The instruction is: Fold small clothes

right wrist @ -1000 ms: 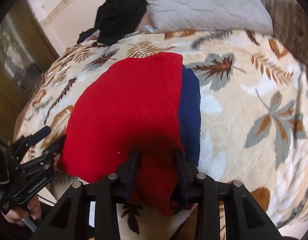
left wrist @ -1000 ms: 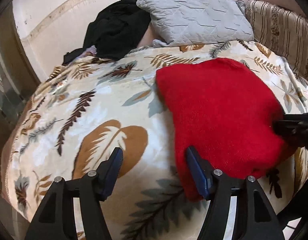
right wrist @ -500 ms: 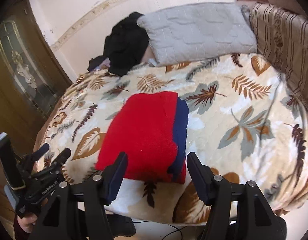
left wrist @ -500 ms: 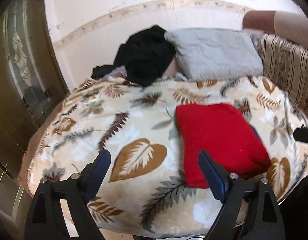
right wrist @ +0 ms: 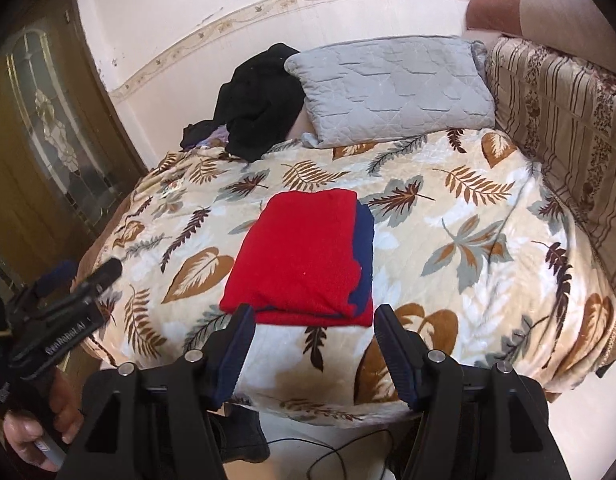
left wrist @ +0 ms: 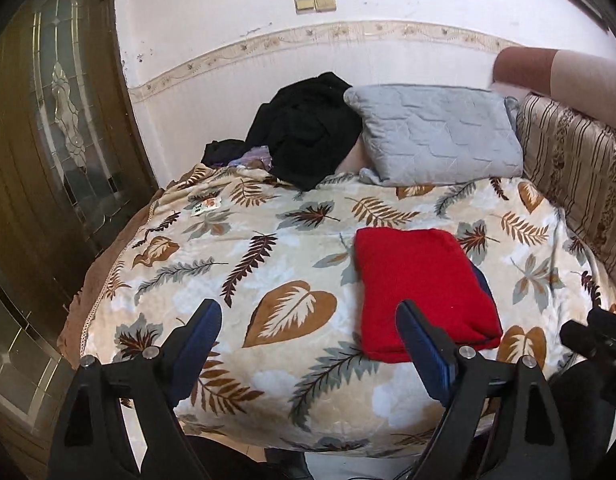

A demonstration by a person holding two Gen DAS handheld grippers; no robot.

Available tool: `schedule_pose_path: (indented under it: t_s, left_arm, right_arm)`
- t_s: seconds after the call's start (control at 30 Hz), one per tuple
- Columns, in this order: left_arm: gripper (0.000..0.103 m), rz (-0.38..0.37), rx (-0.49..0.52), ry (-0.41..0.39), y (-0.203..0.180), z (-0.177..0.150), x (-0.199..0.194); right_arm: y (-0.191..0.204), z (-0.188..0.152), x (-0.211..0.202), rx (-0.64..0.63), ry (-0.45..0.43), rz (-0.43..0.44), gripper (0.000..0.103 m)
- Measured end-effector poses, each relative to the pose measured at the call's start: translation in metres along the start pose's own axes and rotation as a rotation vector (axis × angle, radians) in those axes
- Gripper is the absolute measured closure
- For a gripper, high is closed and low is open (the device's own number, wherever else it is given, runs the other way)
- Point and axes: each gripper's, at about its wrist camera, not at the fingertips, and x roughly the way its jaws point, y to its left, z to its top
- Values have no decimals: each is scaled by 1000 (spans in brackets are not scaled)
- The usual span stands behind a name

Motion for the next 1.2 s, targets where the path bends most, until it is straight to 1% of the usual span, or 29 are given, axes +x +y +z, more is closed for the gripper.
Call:
schedule_pose_path:
  t_s: [0.1,0.23,0.37,0.47,0.87,1.2]
  left_arm:
    - [14,11,-2,-14,1,-1,-9]
    - [14,10,-6,-23,3,-3,-18]
    - [14,19,3,-37,1,-4,-27]
    - [14,18,-6,-42,3,-4,-32]
    - [14,42,-24,-52,11,-5,-42]
    - [14,39,-11,-45,8,-7,-43]
  right_arm:
    - [6,-6,-5,-15,-9,-10,37]
    - [10,-9,-11,-1,-22,1,37]
    - [12,-8,-20,5,-55,-4,37]
    - [14,-8,-26,7,-77,-5,35]
    - [20,-4,-41,4,-137,-21,35]
    - [18,-4,-36,19,-127,-29,35]
